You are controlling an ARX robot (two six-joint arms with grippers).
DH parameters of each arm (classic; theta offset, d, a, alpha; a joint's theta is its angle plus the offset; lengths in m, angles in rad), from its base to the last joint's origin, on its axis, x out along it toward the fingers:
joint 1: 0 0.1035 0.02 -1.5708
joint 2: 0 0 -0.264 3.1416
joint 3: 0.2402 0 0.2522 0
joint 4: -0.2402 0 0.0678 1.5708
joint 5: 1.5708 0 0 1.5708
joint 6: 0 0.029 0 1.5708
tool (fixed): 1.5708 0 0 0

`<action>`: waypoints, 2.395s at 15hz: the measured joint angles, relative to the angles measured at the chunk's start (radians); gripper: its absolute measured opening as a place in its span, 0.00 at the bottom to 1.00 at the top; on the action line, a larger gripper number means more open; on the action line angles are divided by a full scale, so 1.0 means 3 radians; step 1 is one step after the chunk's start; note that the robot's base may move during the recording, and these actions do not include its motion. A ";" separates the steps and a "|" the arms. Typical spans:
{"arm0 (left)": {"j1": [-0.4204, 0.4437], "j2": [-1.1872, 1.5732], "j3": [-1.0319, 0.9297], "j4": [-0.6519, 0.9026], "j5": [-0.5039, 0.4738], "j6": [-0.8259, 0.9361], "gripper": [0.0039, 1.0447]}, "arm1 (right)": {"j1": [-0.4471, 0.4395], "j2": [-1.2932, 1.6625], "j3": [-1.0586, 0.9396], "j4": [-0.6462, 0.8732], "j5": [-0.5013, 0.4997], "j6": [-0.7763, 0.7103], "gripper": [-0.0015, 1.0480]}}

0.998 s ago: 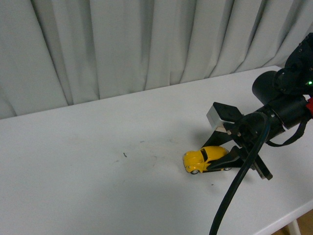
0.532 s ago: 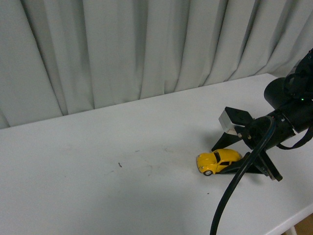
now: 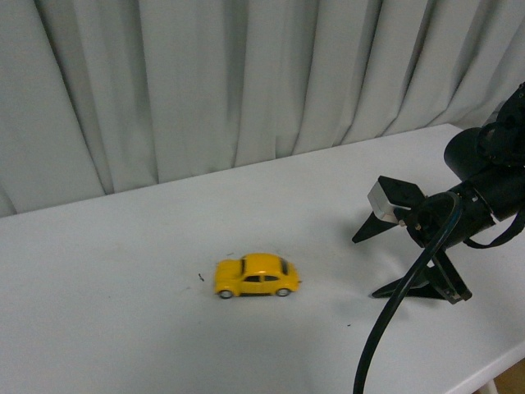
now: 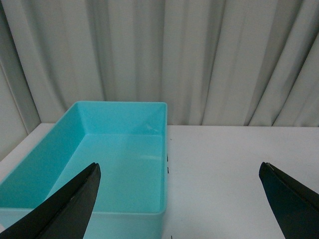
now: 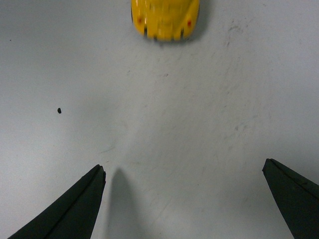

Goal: Wind up and store yellow beetle toy

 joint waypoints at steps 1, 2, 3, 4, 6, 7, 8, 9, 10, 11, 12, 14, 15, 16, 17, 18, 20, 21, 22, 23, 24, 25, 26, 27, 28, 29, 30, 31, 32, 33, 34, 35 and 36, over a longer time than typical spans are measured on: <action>0.0000 0.0000 0.0000 -0.0001 0.0000 0.0000 0.94 | 0.0000 0.0000 0.0000 0.0023 0.0000 0.0003 0.94; 0.0000 0.0000 0.0000 -0.0001 0.0000 0.0000 0.94 | 0.0000 0.0000 0.0000 0.0032 -0.0001 0.0017 0.94; 0.0000 0.0000 0.0000 0.0000 0.0000 0.0000 0.94 | 0.0000 0.0000 0.0000 0.0071 -0.0006 0.0055 0.94; 0.0000 0.0000 0.0000 0.0000 0.0000 0.0000 0.94 | 0.0000 0.0000 0.0000 0.0094 -0.0032 0.0075 0.94; 0.0000 0.0000 0.0000 -0.0001 0.0000 0.0000 0.94 | 0.0004 -0.0001 -0.0004 0.0240 -0.0130 0.0165 0.94; 0.0000 0.0000 0.0000 0.0000 0.0000 0.0000 0.94 | 0.0010 -0.0019 -0.0036 0.0462 -0.0287 0.0310 0.94; 0.0000 0.0000 0.0000 0.0000 0.0000 0.0000 0.94 | 0.0027 -0.0065 -0.0086 0.0642 -0.0421 0.0453 0.94; 0.0000 0.0000 0.0000 -0.0001 0.0000 0.0000 0.94 | 0.0050 -0.0136 -0.0158 0.0914 -0.0610 0.0671 0.94; 0.0000 0.0000 0.0000 -0.0001 0.0001 0.0000 0.94 | 0.0071 -0.0212 -0.0215 0.1161 -0.0755 0.0886 0.94; 0.0000 0.0000 0.0000 -0.0001 0.0000 0.0000 0.94 | 0.0120 -0.0346 -0.0348 0.1710 -0.0977 0.1329 0.94; 0.0000 0.0000 0.0000 0.0000 0.0000 0.0000 0.94 | 0.0141 -0.0415 -0.0474 0.2305 -0.1130 0.1883 0.94; 0.0000 0.0000 0.0000 -0.0001 0.0000 0.0000 0.94 | 0.0156 -0.0430 -0.0566 0.3120 -0.1190 0.2693 0.94; 0.0000 0.0000 0.0000 -0.0001 0.0000 0.0000 0.94 | 0.0156 -0.0443 -0.0603 0.3473 -0.1209 0.3126 0.94; 0.0000 0.0000 0.0000 0.0000 0.0000 0.0000 0.94 | 0.0158 -0.0457 -0.0649 0.3799 -0.1227 0.3494 0.94; 0.0000 0.0000 0.0000 -0.0001 0.0000 0.0000 0.94 | 0.0159 -0.0478 -0.0690 0.4021 -0.1232 0.3746 0.94; 0.0000 0.0000 0.0000 -0.0001 0.0000 0.0000 0.94 | 0.0178 -0.0516 -0.0759 0.4283 -0.1236 0.4077 0.94; 0.0000 0.0000 0.0000 0.0000 0.0003 0.0000 0.94 | 0.0465 -0.0757 -0.1411 0.5430 0.0167 0.4831 0.77; 0.0000 0.0000 0.0000 0.0000 0.0003 0.0000 0.94 | 0.0646 -0.0974 -0.1760 0.5701 0.0755 0.5104 0.69; 0.0000 0.0000 0.0000 0.0000 0.0000 0.0000 0.94 | 0.0863 -0.1352 -0.2138 0.5867 0.1397 0.5343 0.57; 0.0000 0.0000 0.0000 -0.0001 0.0000 0.0000 0.94 | 0.0968 -0.1784 -0.2480 0.5909 0.1929 0.5478 0.41; 0.0000 0.0000 0.0000 -0.0001 0.0000 0.0000 0.94 | 0.0974 -0.1935 -0.2646 0.5903 0.2090 0.5517 0.33; 0.0000 0.0000 0.0000 0.0000 0.0001 0.0000 0.94 | 0.1011 -0.2089 -0.2856 0.5821 0.2204 0.5554 0.21; 0.0000 0.0000 0.0000 -0.0001 0.0001 0.0000 0.94 | 0.1082 -0.2253 -0.3026 0.5756 0.2249 0.5575 0.09; 0.0000 0.0000 0.0000 0.0000 0.0001 0.0000 0.94 | 0.1150 -0.2480 -0.3146 0.5713 0.2290 0.5584 0.02; 0.0000 0.0000 0.0000 -0.0001 0.0000 0.0000 0.94 | 0.1208 -0.2853 -0.3213 0.5378 0.2333 0.5585 0.02; 0.0000 0.0000 0.0000 -0.0001 0.0001 0.0000 0.94 | 0.1245 -0.3138 -0.3306 0.5258 0.2387 0.5586 0.02; 0.0000 0.0000 0.0000 0.0003 0.0001 0.0000 0.94 | 0.1259 -0.3319 -0.3390 0.5175 0.2412 0.5587 0.02; 0.0000 0.0000 0.0000 0.0001 0.0001 0.0000 0.94 | 0.1287 -0.3492 -0.3483 0.5047 0.2463 0.5589 0.02; 0.0000 0.0000 0.0000 0.0000 0.0000 0.0000 0.94 | 0.1326 -0.3642 -0.3548 0.4945 0.2483 0.5587 0.02; 0.0000 0.0000 0.0000 0.0000 0.0000 0.0000 0.94 | 0.1493 -0.3822 -0.3597 0.4832 0.2669 0.5589 0.02; 0.0000 0.0000 0.0000 0.0000 0.0003 0.0000 0.94 | 0.1584 -0.4031 -0.3653 0.4705 0.2683 0.5587 0.02; 0.0000 0.0000 0.0000 0.0000 0.0001 0.0000 0.94 | 0.1573 -0.4248 -0.3705 0.4534 0.2724 0.5589 0.02; 0.0000 0.0000 0.0000 0.0000 0.0001 0.0000 0.94 | 0.1574 -0.4438 -0.3747 0.4384 0.2728 0.5589 0.02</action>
